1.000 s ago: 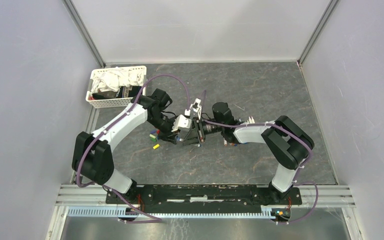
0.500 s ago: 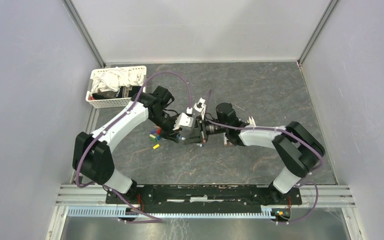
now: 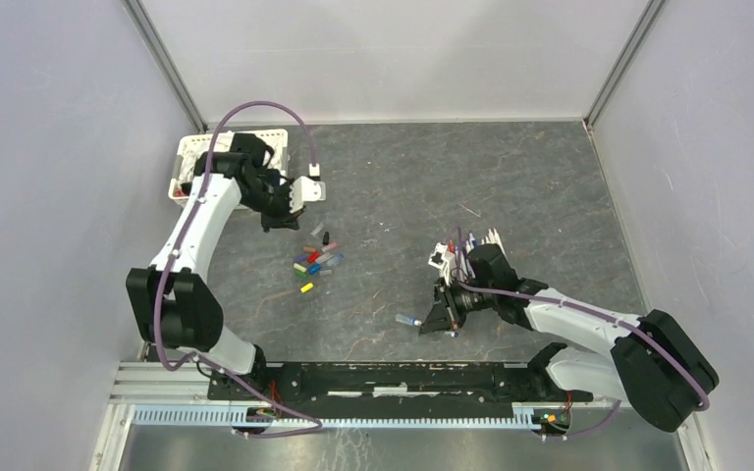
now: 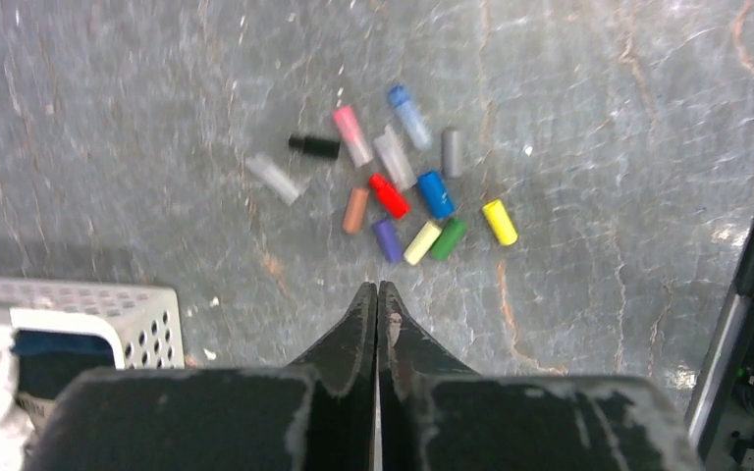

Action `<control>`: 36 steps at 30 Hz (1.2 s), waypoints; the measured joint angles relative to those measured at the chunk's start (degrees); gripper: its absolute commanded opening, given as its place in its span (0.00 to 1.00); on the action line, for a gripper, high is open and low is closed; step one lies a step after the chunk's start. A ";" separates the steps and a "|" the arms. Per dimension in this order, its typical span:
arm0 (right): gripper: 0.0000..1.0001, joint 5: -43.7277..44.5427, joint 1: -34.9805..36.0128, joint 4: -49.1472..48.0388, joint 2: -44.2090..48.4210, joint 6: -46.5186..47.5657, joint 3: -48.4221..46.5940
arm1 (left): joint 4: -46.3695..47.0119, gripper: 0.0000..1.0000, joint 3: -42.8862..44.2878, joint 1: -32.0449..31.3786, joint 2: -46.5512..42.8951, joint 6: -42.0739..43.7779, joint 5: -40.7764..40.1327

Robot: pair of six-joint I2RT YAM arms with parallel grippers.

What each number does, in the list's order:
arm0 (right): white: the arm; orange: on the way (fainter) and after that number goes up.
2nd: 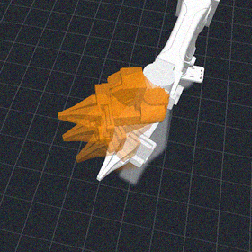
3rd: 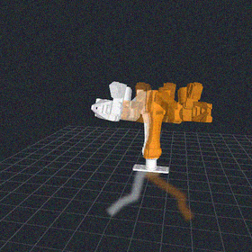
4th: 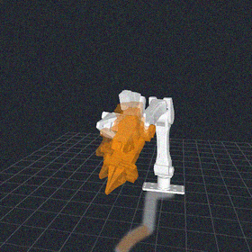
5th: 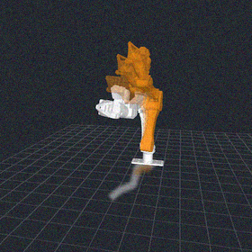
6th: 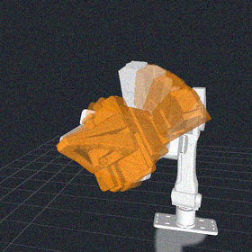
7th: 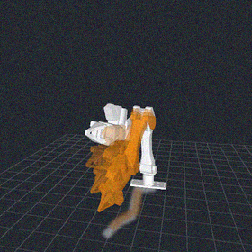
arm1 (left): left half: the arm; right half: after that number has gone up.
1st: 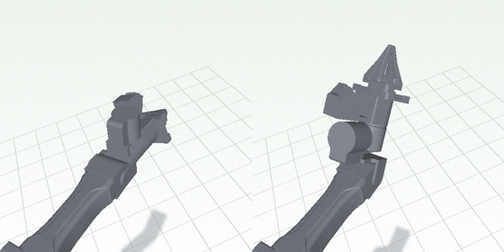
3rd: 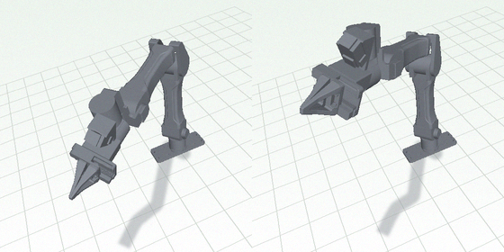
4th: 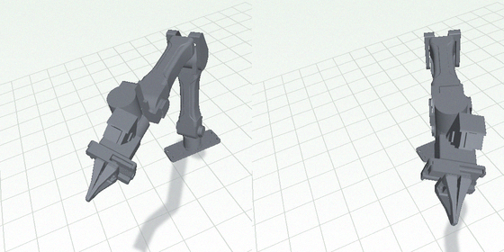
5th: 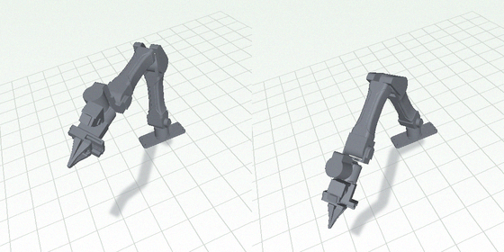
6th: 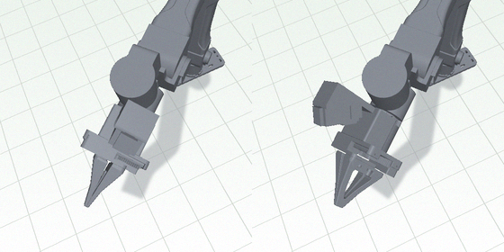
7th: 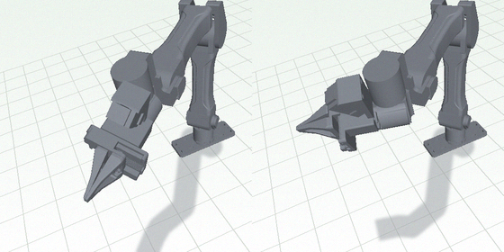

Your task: Open the pen caps

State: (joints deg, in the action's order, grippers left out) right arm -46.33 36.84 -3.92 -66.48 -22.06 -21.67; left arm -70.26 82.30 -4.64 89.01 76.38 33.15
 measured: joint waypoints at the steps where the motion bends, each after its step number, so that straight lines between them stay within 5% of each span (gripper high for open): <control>1: 0.00 -0.46 0.00 1.57 0.07 0.09 -0.02 | -0.31 0.21 -0.09 -1.03 -0.57 0.00 -0.13; 5: 0.00 -1.79 0.00 2.71 0.13 -0.81 -2.51 | 1.09 0.75 -2.21 -9.38 -4.35 -1.62 0.37; 8: 0.00 -3.34 0.00 -0.22 -1.53 -3.48 -6.97 | 5.22 0.97 -8.09 -19.82 -10.05 -5.40 1.22; 10: 0.00 -4.59 0.11 -4.07 -3.30 -6.12 -9.55 | 6.84 1.00 -11.43 -26.36 -13.70 -8.02 2.21; 19: 0.00 -7.76 3.63 -18.36 -12.98 -17.79 -15.87 | 13.40 0.99 -14.91 -35.21 -13.27 -15.93 0.66; 29: 0.00 -7.76 4.79 -22.18 -16.35 -21.07 -18.64 | 15.89 0.37 -14.99 -38.32 -8.76 -18.36 -5.01; 36: 0.00 -6.75 4.33 -22.18 -17.27 -21.16 -18.67 | 14.27 0.24 -14.99 -38.99 -7.85 -18.51 -6.36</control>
State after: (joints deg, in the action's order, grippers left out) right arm -53.08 41.17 -26.11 -83.74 -43.22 -40.34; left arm -55.99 67.31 -43.64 81.17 57.87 26.79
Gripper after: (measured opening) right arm 0.114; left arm 0.279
